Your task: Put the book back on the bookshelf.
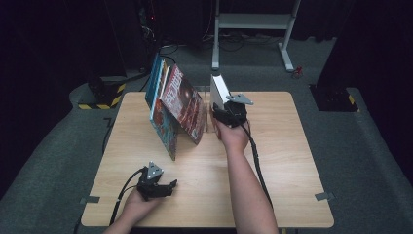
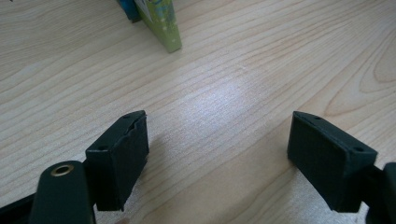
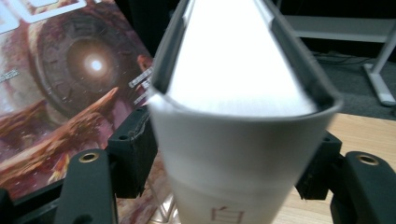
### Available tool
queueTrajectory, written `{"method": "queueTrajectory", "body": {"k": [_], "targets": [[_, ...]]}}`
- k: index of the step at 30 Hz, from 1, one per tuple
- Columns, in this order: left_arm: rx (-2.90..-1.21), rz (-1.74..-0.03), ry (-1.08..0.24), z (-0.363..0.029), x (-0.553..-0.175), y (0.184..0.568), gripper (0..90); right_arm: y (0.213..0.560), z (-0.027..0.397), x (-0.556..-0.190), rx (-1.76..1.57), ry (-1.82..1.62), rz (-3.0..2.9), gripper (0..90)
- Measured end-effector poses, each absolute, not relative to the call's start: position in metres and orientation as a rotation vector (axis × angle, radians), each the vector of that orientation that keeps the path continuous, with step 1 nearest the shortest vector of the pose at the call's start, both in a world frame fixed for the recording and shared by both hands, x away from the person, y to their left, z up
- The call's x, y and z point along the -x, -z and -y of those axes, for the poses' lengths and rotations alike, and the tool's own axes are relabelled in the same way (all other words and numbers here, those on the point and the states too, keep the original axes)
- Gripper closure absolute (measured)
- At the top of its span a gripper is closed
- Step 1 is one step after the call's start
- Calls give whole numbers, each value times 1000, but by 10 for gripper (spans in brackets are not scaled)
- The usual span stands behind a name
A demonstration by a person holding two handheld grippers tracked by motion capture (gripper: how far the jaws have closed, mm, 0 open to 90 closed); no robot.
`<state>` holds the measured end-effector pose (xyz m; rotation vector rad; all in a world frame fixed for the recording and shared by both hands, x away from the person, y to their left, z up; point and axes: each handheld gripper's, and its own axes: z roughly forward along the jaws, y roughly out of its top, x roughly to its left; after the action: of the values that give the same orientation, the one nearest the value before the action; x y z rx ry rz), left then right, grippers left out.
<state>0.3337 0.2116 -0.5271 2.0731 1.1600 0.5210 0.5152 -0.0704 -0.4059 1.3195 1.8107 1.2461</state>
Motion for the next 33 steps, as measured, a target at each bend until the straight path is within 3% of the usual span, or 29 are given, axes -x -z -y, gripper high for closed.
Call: {"method": "queueTrajectory", "body": {"k": [16, 33], "targets": [[-2071, -1161, -517, -211, -334, 527, 209, 399, 66, -516, -1317, -1202, -1766, 531], [-2079, -1152, -518, -212, -334, 527, 209, 390, 62, -524, -1330, -1211, -1719, 546]]}}
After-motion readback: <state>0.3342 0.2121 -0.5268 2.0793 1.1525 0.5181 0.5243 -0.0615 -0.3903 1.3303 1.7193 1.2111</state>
